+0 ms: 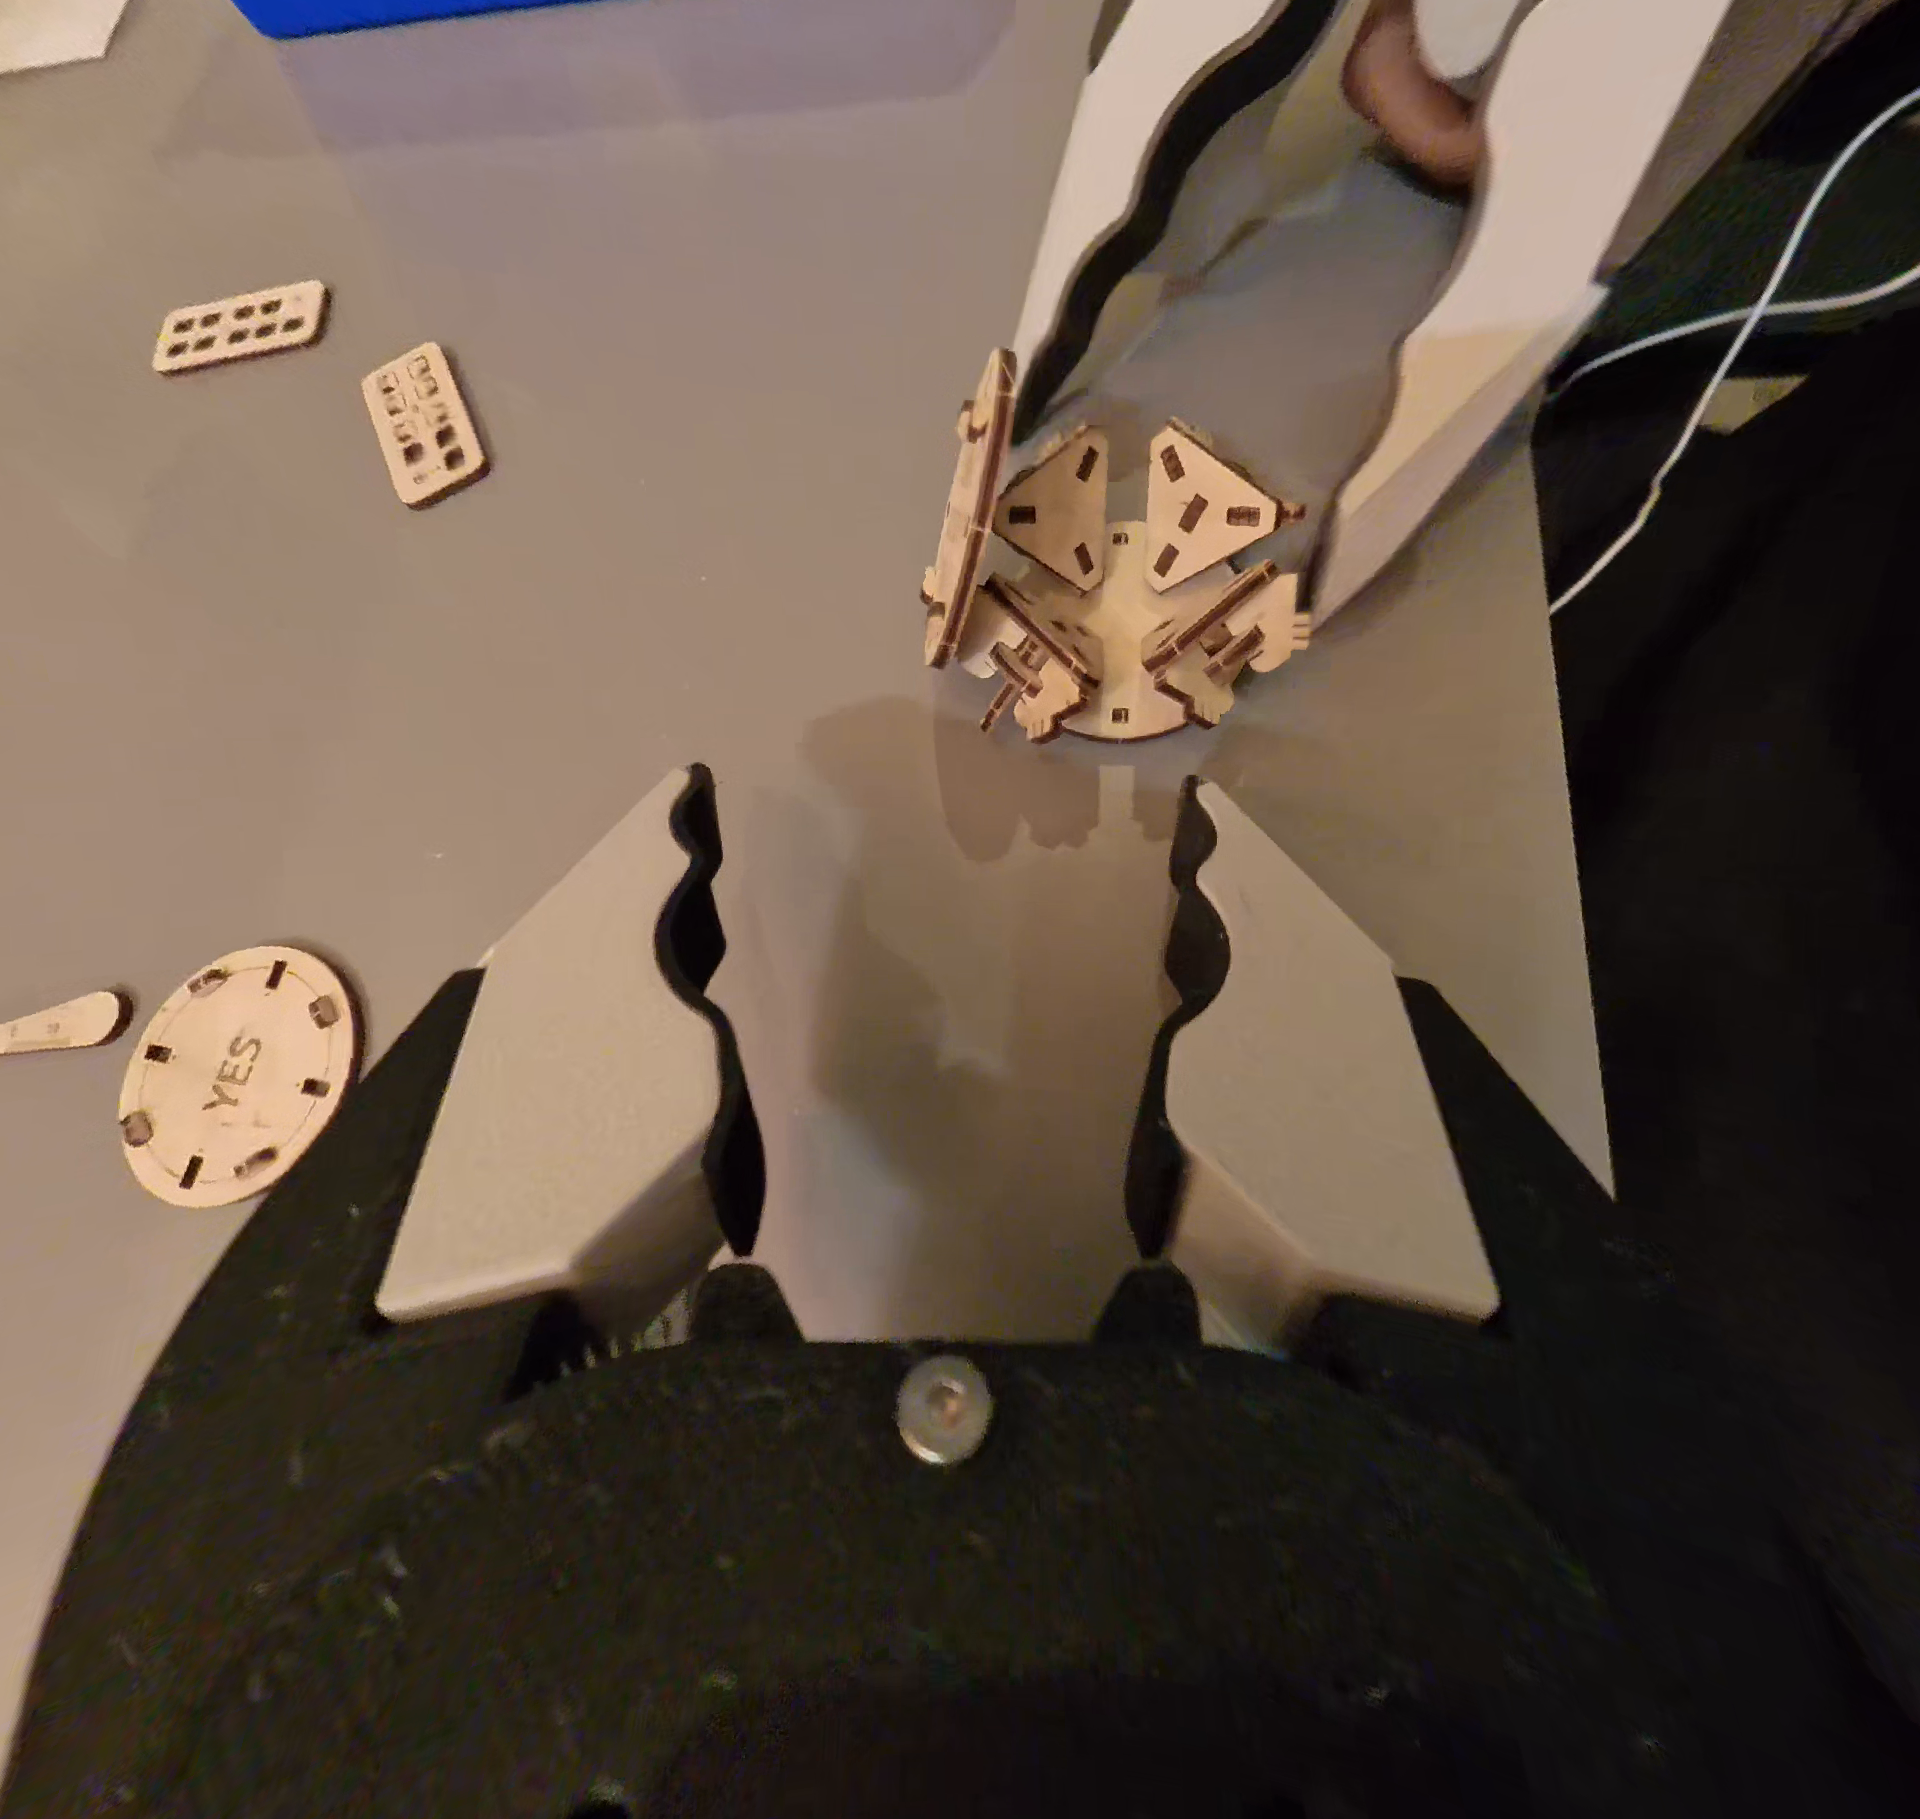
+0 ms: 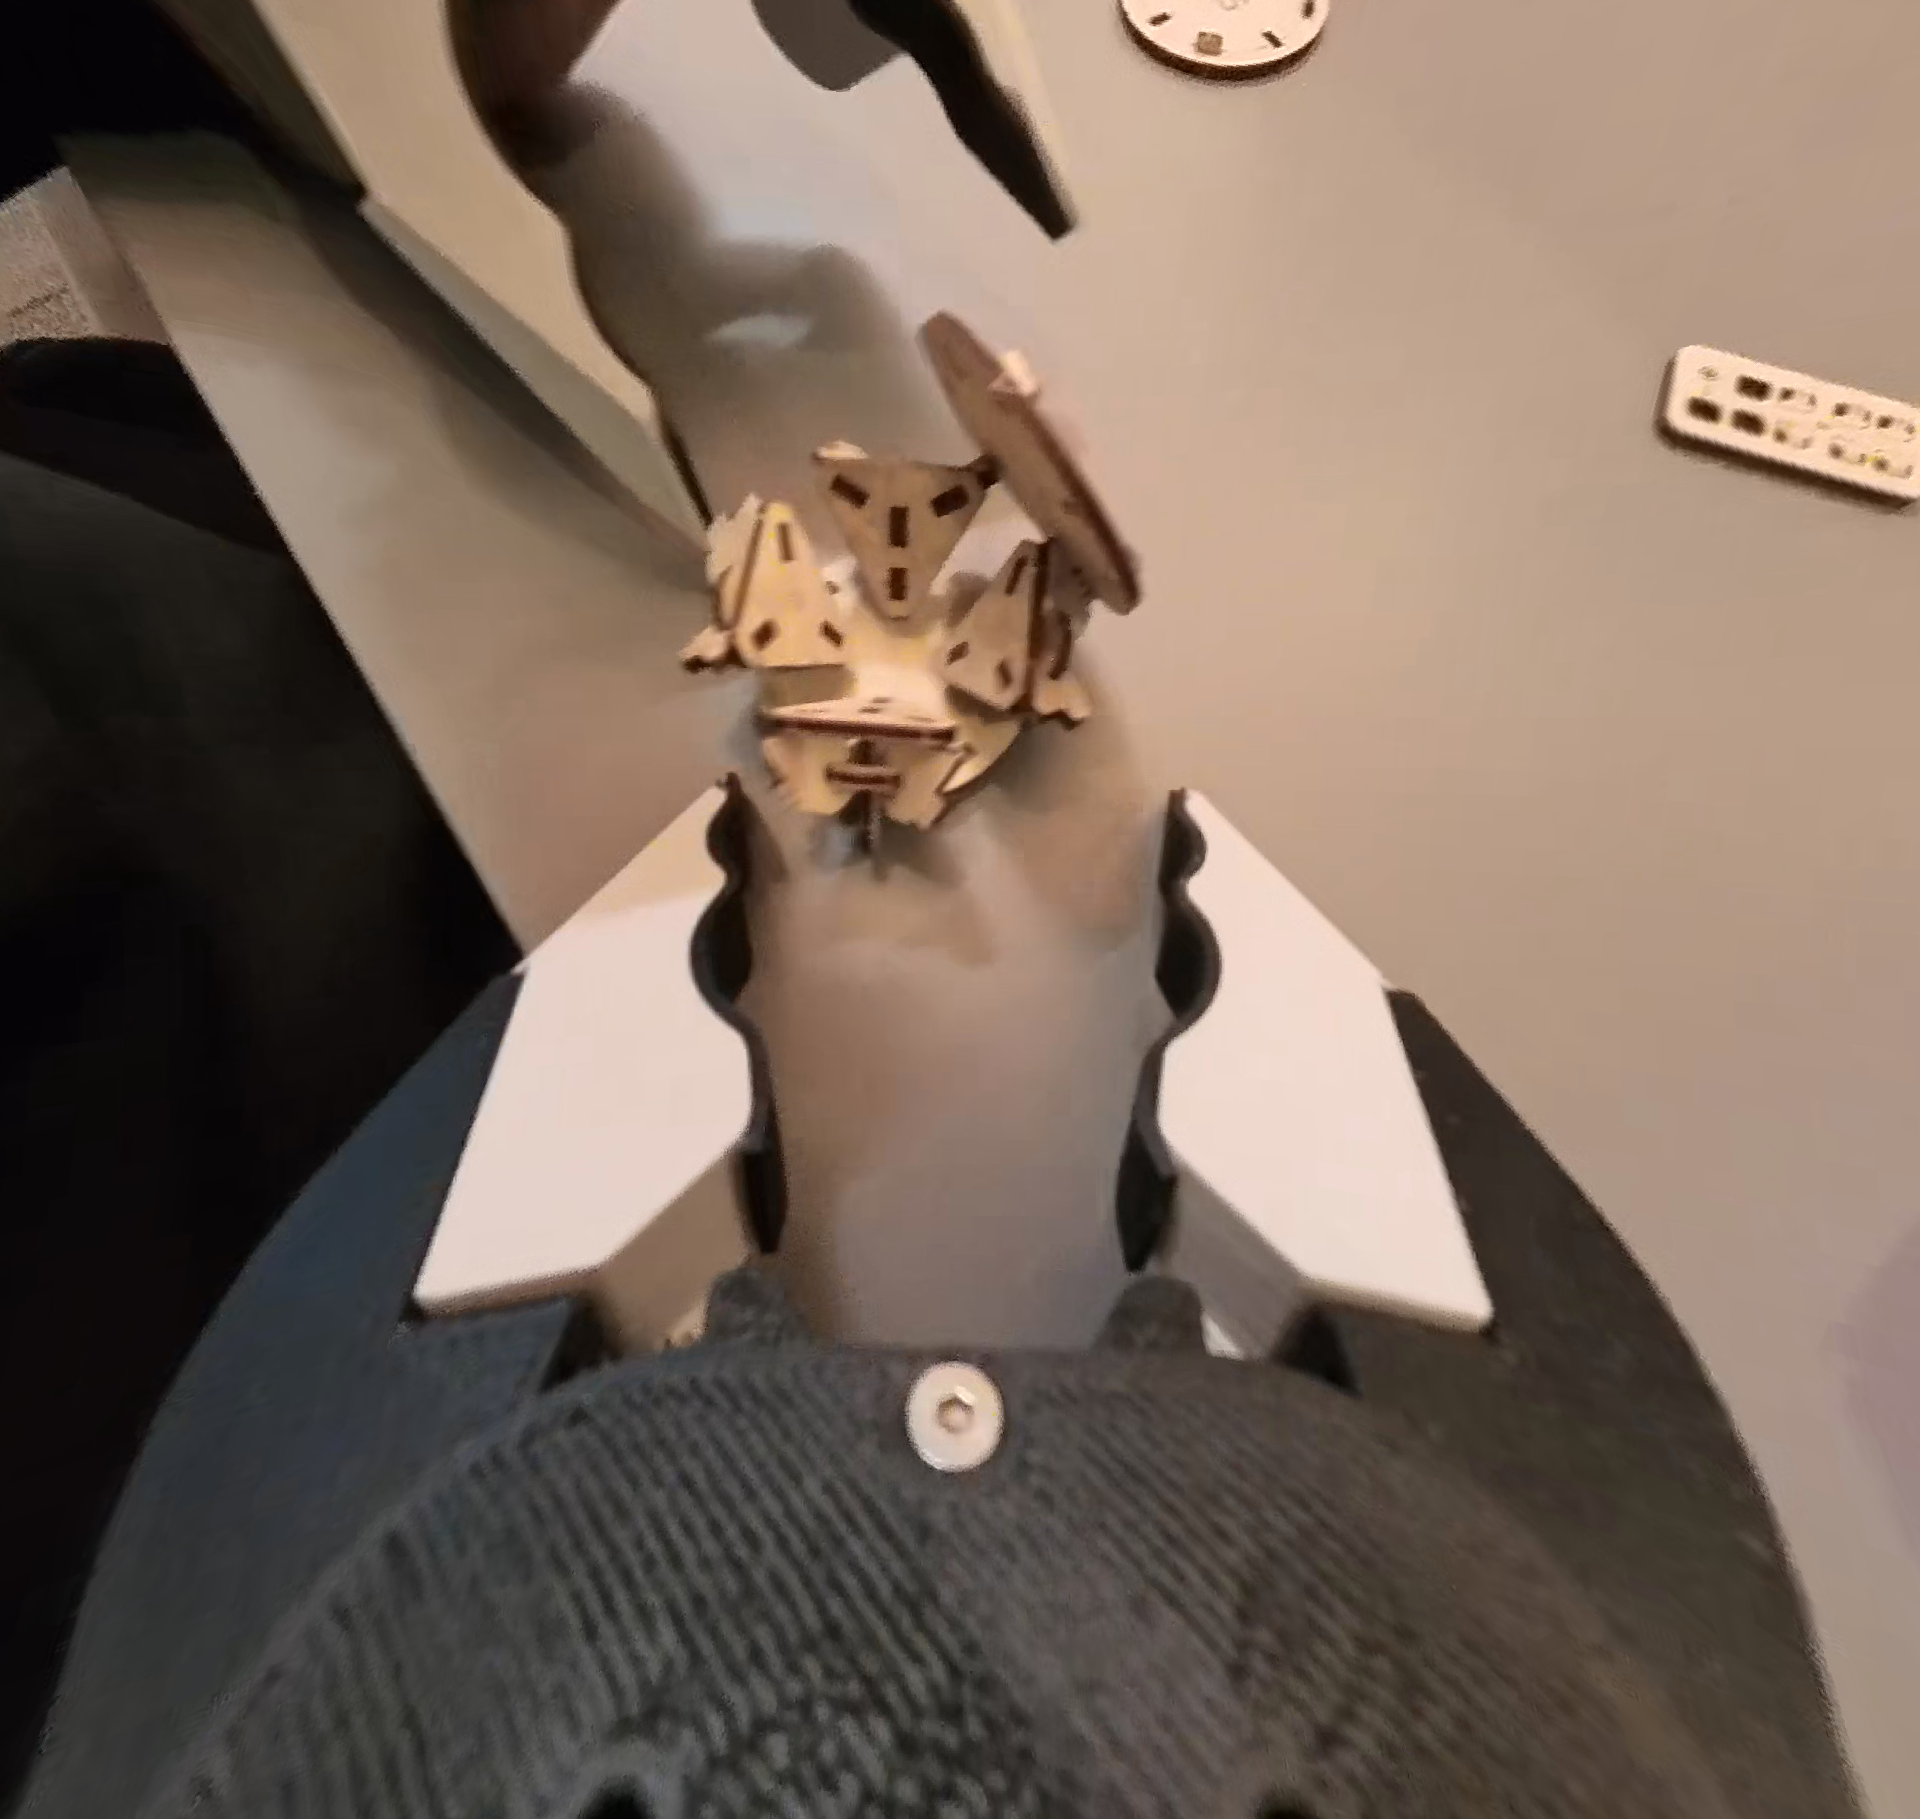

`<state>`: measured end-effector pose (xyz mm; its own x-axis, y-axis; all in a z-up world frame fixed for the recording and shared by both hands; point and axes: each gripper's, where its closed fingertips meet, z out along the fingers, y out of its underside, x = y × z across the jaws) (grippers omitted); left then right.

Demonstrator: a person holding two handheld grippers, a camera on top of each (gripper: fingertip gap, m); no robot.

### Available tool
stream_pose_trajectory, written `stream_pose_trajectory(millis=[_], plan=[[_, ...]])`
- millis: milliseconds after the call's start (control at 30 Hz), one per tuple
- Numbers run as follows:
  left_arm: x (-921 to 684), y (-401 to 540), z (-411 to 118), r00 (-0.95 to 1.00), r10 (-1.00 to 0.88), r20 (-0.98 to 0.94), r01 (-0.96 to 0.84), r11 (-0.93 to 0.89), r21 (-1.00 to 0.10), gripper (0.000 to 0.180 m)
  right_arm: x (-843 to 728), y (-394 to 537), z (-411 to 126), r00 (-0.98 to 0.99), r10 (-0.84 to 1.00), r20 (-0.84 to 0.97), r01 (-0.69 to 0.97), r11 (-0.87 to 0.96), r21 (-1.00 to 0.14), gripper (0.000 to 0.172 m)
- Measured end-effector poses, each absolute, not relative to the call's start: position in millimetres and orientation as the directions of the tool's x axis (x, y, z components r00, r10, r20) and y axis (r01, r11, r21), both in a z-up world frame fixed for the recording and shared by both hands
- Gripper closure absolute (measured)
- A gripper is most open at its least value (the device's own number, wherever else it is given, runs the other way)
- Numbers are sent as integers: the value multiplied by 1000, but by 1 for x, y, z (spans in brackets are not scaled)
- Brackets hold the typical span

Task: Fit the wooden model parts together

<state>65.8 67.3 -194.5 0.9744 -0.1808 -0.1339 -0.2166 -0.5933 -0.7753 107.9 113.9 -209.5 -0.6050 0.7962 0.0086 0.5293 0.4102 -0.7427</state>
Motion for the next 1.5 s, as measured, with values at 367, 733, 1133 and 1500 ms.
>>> stream_pose_trajectory(millis=[367,733,1133,1500], plan=[[51,64,-167,996,-83,26,-17,-471,-882,96,42,189,-205,-442,892,97,552,356,-754,101],[49,64,-167,997,-69,34,-2,-471,-882,96,79,122,-203,-612,787,-78,543,346,-765,78],[49,63,-168,998,-62,28,-4,-476,-879,96,30,183,-208,-477,878,50,564,350,-748,91],[25,69,-169,991,15,130,121,-481,-869,110,57,128,-163,-615,741,-270,486,86,-870,83]])
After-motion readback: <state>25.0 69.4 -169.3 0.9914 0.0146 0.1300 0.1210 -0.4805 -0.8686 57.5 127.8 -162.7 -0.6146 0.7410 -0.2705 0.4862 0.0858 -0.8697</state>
